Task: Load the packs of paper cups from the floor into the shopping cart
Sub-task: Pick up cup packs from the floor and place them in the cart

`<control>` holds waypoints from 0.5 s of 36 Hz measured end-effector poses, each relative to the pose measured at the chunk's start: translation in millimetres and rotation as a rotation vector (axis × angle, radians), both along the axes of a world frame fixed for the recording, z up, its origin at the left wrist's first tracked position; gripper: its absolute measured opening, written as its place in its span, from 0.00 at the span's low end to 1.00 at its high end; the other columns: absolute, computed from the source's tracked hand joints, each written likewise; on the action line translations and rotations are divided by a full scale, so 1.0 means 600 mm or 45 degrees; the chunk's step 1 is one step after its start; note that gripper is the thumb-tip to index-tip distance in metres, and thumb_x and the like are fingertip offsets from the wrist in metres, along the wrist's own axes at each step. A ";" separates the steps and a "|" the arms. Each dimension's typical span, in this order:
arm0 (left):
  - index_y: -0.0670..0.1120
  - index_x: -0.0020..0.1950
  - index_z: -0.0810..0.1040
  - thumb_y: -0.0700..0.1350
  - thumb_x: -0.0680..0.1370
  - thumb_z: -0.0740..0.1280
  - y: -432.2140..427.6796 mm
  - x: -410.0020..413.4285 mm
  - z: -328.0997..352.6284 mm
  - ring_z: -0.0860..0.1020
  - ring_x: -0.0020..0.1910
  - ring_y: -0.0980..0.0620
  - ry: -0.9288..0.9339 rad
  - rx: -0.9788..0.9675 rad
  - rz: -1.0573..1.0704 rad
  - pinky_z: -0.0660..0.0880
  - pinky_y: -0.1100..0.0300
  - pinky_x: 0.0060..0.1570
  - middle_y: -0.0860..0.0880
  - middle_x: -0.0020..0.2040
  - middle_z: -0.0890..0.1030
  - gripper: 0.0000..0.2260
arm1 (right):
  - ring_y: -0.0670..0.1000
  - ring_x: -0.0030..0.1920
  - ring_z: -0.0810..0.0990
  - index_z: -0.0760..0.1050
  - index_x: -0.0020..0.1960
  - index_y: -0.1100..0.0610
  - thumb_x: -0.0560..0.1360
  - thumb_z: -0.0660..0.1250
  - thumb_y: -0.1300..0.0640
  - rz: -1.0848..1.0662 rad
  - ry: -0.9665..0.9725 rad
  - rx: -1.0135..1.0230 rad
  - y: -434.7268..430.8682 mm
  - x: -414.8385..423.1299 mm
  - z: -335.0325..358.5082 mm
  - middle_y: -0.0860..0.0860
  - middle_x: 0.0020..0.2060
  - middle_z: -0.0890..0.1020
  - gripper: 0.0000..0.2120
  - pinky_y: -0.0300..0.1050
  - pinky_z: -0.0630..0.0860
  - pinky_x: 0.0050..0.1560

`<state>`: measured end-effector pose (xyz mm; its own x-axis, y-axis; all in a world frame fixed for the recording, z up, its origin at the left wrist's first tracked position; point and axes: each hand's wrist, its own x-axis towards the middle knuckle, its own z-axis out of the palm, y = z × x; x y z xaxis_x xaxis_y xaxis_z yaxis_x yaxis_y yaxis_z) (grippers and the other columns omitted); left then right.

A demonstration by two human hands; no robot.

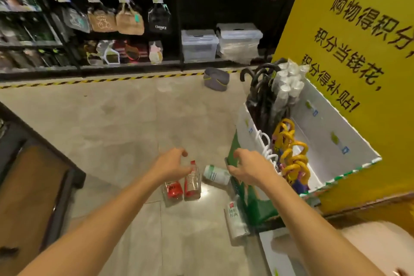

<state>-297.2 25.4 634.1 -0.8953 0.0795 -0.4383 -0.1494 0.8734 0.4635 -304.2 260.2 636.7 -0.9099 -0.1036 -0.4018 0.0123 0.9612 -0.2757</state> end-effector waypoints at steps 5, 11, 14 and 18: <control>0.47 0.70 0.74 0.58 0.77 0.67 -0.003 -0.096 -0.097 0.79 0.61 0.48 -0.105 0.006 0.054 0.77 0.50 0.61 0.47 0.66 0.79 0.25 | 0.59 0.57 0.81 0.72 0.69 0.53 0.78 0.65 0.42 -0.085 -0.091 -0.007 0.014 -0.088 -0.099 0.55 0.59 0.82 0.24 0.57 0.80 0.57; 0.49 0.70 0.74 0.54 0.77 0.69 -0.026 -0.193 -0.270 0.79 0.63 0.50 -0.208 -0.059 0.168 0.74 0.58 0.56 0.51 0.64 0.80 0.23 | 0.59 0.57 0.81 0.73 0.65 0.52 0.77 0.64 0.41 -0.175 -0.193 -0.038 0.017 -0.194 -0.304 0.54 0.58 0.83 0.22 0.51 0.77 0.50; 0.48 0.70 0.74 0.52 0.79 0.69 -0.040 -0.240 -0.388 0.78 0.64 0.48 -0.251 -0.068 0.243 0.69 0.60 0.50 0.50 0.60 0.79 0.21 | 0.60 0.58 0.82 0.72 0.67 0.52 0.76 0.66 0.41 -0.320 -0.257 -0.059 0.025 -0.223 -0.442 0.53 0.59 0.83 0.24 0.53 0.79 0.53; 0.45 0.72 0.72 0.51 0.79 0.70 -0.064 -0.278 -0.572 0.78 0.63 0.44 -0.317 -0.065 0.377 0.69 0.57 0.51 0.46 0.65 0.79 0.23 | 0.59 0.56 0.81 0.71 0.65 0.53 0.76 0.67 0.40 -0.566 -0.426 -0.062 0.051 -0.210 -0.649 0.53 0.57 0.82 0.23 0.53 0.79 0.54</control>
<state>-464.2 -13.0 291.1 -0.7421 -0.1943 -0.6416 -0.5010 0.7967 0.3381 -430.0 290.9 247.3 -0.6940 0.2353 -0.6804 0.5081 0.8296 -0.2313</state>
